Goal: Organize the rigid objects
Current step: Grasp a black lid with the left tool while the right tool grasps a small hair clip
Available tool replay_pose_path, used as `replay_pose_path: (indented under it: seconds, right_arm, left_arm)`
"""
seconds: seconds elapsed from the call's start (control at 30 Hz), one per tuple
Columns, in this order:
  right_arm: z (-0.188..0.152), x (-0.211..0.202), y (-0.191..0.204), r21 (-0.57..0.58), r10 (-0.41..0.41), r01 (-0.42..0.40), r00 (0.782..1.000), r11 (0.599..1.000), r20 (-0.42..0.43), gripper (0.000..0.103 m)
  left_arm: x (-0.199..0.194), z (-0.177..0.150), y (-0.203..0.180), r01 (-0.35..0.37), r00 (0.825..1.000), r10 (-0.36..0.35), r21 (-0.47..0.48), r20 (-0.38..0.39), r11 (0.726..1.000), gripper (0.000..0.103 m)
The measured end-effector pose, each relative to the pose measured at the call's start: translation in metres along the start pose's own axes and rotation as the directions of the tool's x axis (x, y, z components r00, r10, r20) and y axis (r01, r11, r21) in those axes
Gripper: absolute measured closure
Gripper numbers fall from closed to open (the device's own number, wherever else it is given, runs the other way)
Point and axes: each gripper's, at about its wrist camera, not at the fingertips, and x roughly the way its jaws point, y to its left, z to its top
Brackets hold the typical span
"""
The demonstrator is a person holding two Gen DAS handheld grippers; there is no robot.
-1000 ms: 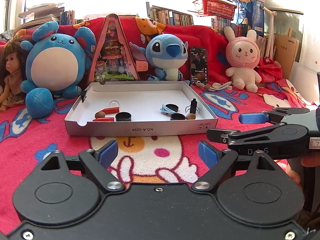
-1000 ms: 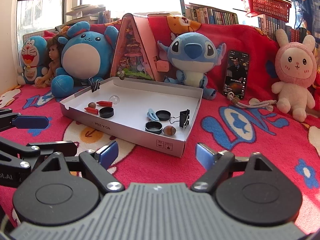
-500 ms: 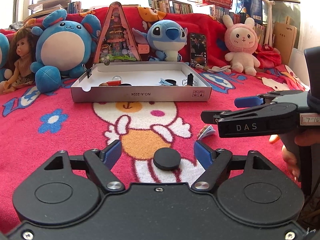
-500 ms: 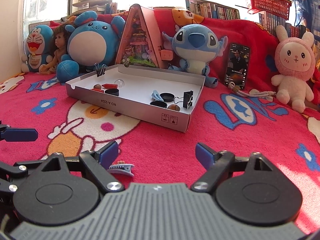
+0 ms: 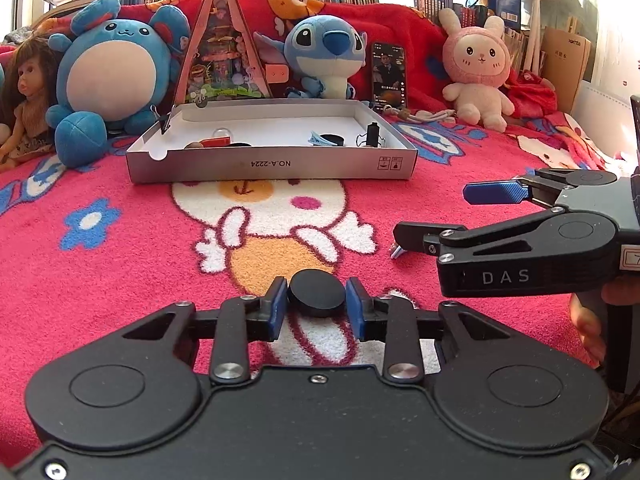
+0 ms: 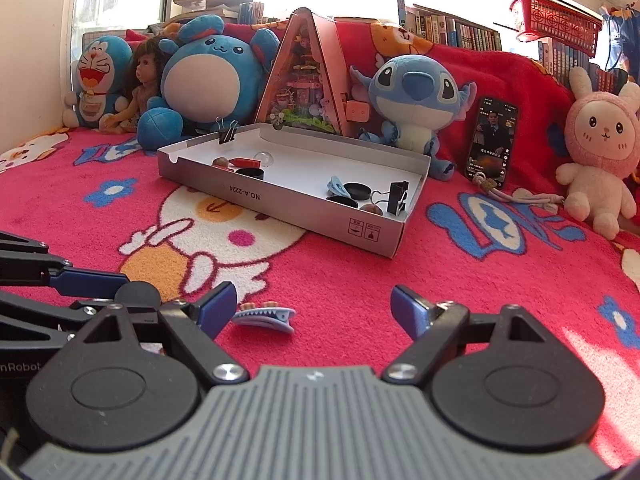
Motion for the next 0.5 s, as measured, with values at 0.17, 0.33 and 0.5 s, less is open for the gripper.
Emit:
replay_pose_path:
  seconds: [0.17,0.33,0.5]
  right_arm:
    - [-0.001,0.000,0.005,-0.023,0.009,-0.010,1.000,1.000,-0.023,0.013]
    - [-0.004,0.003,0.012,-0.048,0.030,-0.032,0.998,0.998,-0.056,0.028]
    - [-0.006,0.006,0.016,-0.034,0.063,-0.065,0.995,0.997,-0.072,0.051]
  left_arm:
    - [0.003,0.007,0.006,-0.028,1.000,0.028,-0.014,0.005,1.000,0.073]
    - [0.011,0.014,0.012,-0.045,0.999,0.045,-0.037,-0.013,0.998,0.073]
    - [0.015,0.017,0.012,-0.048,0.999,0.048,-0.033,-0.017,0.998,0.073]
